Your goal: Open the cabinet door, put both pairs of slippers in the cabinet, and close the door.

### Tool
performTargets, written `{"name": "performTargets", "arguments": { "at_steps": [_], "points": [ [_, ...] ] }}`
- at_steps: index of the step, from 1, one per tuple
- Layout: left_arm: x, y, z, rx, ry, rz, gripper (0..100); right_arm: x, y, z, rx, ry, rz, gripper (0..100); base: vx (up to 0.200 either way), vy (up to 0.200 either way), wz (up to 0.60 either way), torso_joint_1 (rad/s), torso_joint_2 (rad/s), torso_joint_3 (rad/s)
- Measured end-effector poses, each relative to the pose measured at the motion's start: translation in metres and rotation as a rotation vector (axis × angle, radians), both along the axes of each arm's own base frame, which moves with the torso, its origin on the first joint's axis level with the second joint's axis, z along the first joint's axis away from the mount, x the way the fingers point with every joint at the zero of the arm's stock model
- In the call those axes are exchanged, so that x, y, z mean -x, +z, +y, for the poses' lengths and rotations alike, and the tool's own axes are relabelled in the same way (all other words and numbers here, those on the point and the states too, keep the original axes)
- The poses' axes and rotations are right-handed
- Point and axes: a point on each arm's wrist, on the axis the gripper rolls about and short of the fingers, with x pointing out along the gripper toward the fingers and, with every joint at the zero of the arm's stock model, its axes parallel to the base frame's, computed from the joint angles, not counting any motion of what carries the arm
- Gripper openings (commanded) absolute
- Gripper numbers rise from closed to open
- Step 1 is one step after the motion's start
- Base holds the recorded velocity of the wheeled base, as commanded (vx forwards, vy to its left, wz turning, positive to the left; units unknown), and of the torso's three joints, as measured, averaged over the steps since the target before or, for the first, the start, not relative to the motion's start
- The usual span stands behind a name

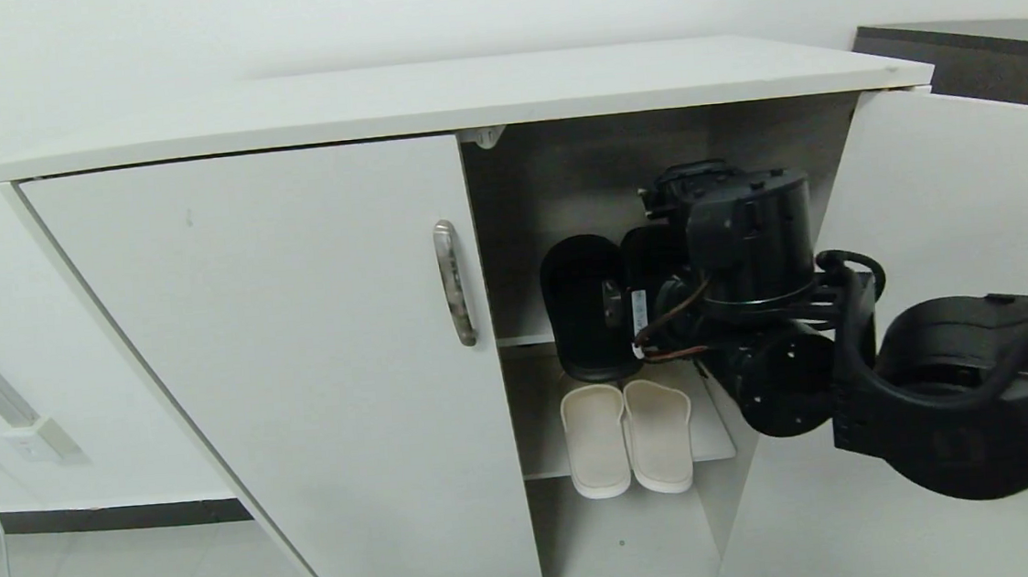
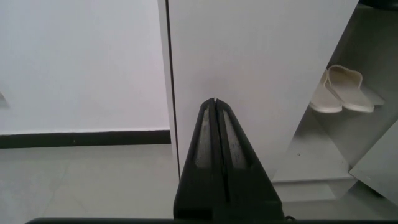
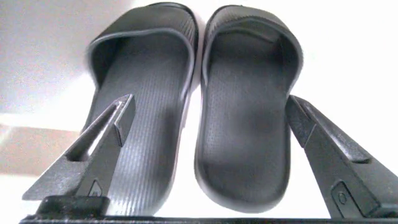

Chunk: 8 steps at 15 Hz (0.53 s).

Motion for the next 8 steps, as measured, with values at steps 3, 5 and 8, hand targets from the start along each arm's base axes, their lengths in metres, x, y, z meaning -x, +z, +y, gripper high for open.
{"name": "performTargets", "arguments": {
  "at_steps": [3, 5, 8],
  "points": [
    [0.000, 0.000, 0.000, 0.000, 0.000, 0.000, 0, 0.023, 0.000, -0.009, -0.036, 0.072, -0.021, 100, 0.000, 0.000, 0.00, 0.000, 0.00, 0.000],
    [0.000, 0.000, 0.000, 0.000, -0.001, 0.000, 0, 0.032, -0.002, -0.013, -0.057, 0.129, -0.029, 100, 0.000, 0.000, 0.00, 0.000, 0.00, 0.000],
    [0.000, 0.000, 0.000, -0.001, -0.002, 0.000, 0, 0.043, -0.016, -0.020, -0.091, 0.220, -0.043, 0, 0.000, 0.000, 0.00, 0.000, 0.00, 0.000]
  ]
}}
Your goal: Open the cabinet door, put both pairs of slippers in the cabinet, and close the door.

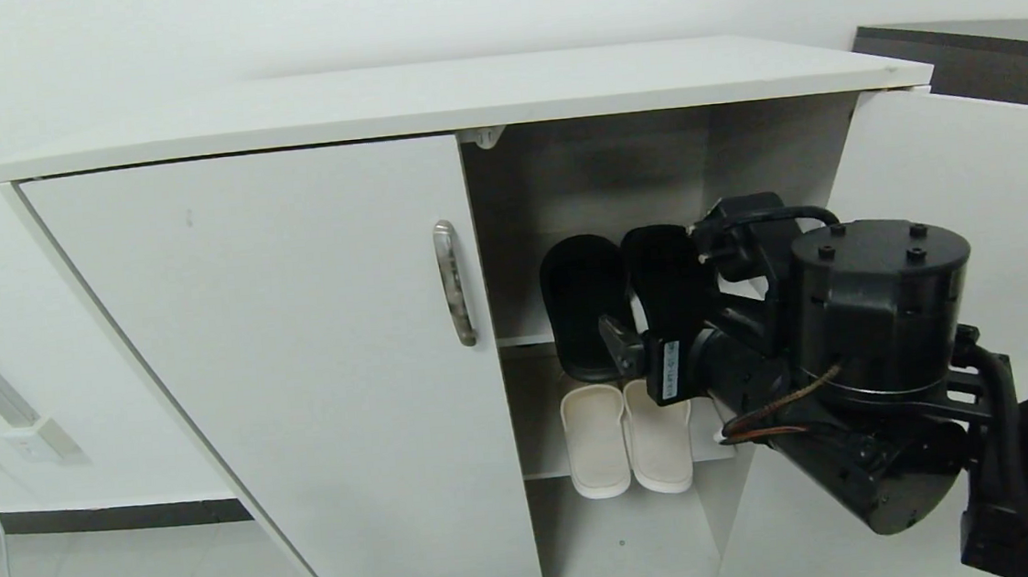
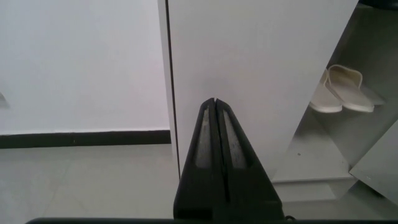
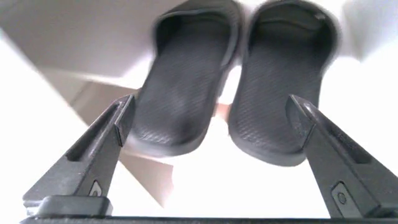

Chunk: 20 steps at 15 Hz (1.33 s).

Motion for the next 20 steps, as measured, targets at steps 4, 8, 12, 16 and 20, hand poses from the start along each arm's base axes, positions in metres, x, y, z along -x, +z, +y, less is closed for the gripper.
{"name": "performTargets", "arguments": {
  "at_steps": [4, 8, 12, 16, 20],
  "points": [
    [0.000, 0.000, 0.000, 0.000, -0.001, 0.000, 0, 0.006, -0.004, -0.002, 0.008, 0.024, 0.005, 0, 0.000, 0.000, 0.00, 0.000, 0.00, 0.000],
    [0.000, 0.000, 0.000, 0.000, -0.001, 0.000, 0, 0.011, -0.004, 0.000, 0.010, 0.040, 0.005, 0, 0.000, 0.000, 0.00, 0.000, 0.00, 0.000],
    [0.000, 0.000, 0.000, -0.001, -0.001, 0.000, 0, 0.013, -0.006, 0.002, 0.014, 0.048, 0.008, 0, 0.000, 0.000, 0.00, 0.000, 0.00, 0.000],
    [0.000, 0.000, 0.000, -0.001, 0.000, 0.000, 0, 0.013, -0.007, 0.002, 0.018, 0.049, 0.011, 0, -0.150, 0.000, 0.00, 0.004, 0.00, 0.001],
    [0.000, 0.000, 0.000, -0.001, -0.001, 0.001, 0, 0.014, -0.010, 0.002, 0.029, 0.052, 0.016, 0, -0.200, 0.000, 0.00, -0.002, 0.00, 0.001]
  ]
}}
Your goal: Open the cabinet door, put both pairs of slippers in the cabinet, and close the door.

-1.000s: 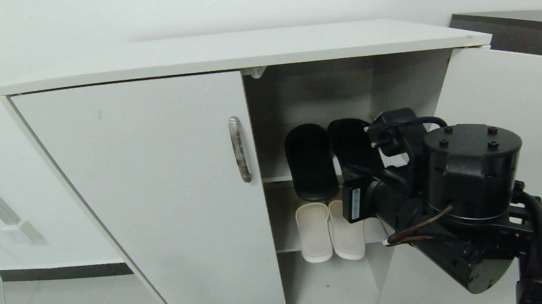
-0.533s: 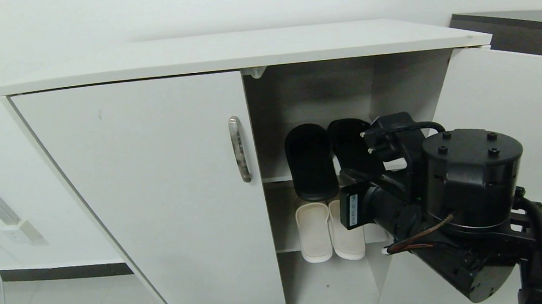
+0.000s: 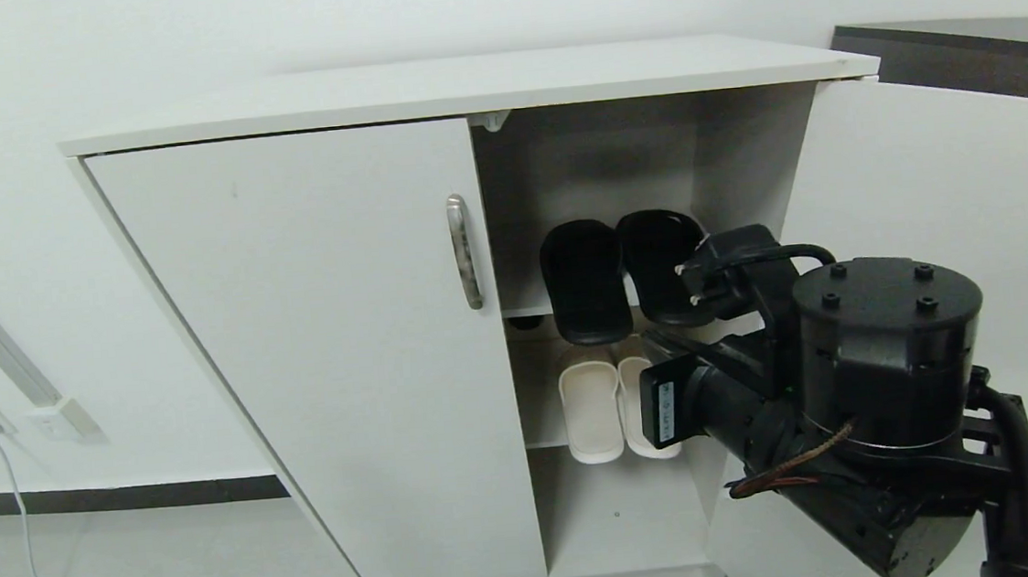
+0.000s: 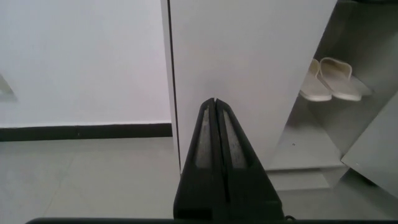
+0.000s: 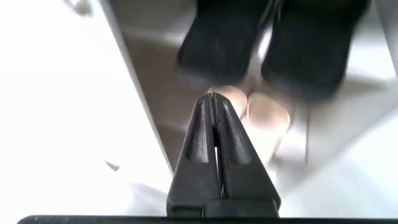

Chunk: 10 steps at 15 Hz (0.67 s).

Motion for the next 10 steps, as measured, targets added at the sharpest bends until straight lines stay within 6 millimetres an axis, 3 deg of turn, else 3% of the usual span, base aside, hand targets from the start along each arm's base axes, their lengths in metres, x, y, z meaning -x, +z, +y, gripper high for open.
{"name": "performTargets", "arguments": {
  "at_steps": [10],
  "points": [
    [0.0000, 0.0001, 0.0000, 0.001, 0.000, -0.001, 0, -0.0044, -0.0093, -0.0007, 0.027, -0.021, 0.018, 0, -0.200, 0.000, 0.00, 0.002, 0.00, 0.002]
  ]
}}
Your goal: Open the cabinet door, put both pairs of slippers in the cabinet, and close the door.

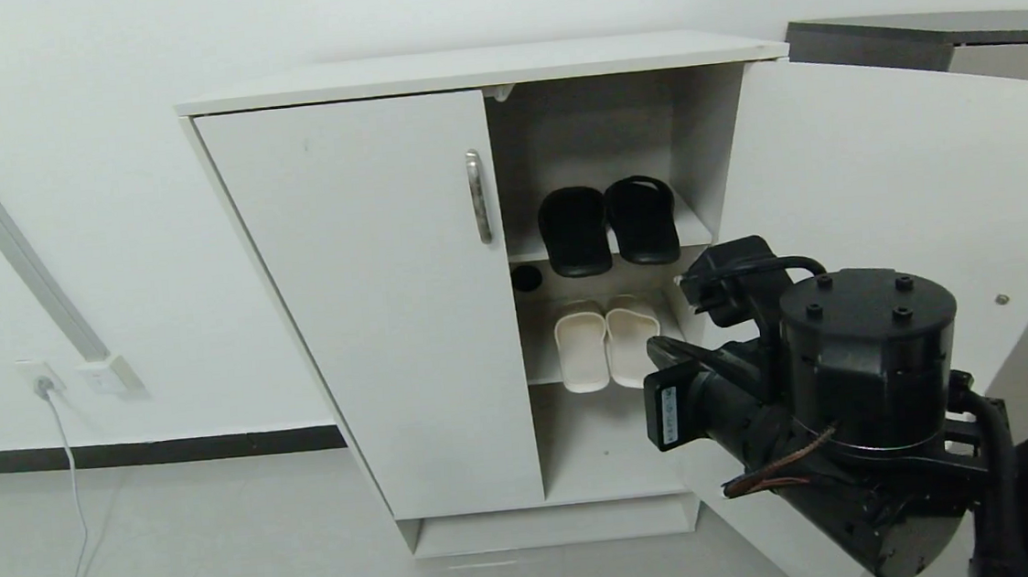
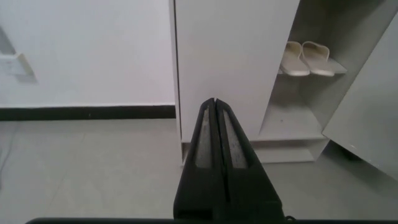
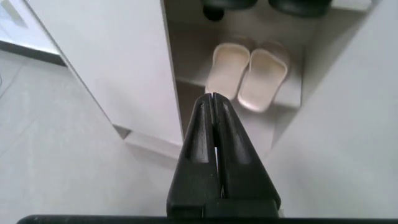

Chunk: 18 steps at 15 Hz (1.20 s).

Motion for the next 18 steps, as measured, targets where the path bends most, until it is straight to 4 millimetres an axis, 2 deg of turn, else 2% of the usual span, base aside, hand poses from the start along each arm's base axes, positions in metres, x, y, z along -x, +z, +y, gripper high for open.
{"name": "performTargets", "arguments": {
  "at_steps": [2, 8, 18],
  "points": [
    [0.000, 0.000, 0.000, 0.000, 0.000, 0.000, 0, -0.002, -0.004, -0.002, 0.001, 0.016, 0.007, 0, -0.200, 0.000, 0.00, 0.002, 0.00, 0.007],
    [0.000, 0.000, 0.000, 0.000, 0.000, 0.000, 0, -0.004, -0.014, -0.007, 0.033, 0.015, 0.029, 0, 0.000, 0.000, 0.00, 0.000, 0.00, 0.000],
    [0.000, 0.000, 0.000, -0.001, 0.000, 0.000, 0, -0.003, -0.017, -0.007, 0.041, 0.019, 0.034, 0, 0.000, 0.000, 0.00, 0.000, 0.00, 0.000]
  ]
}}
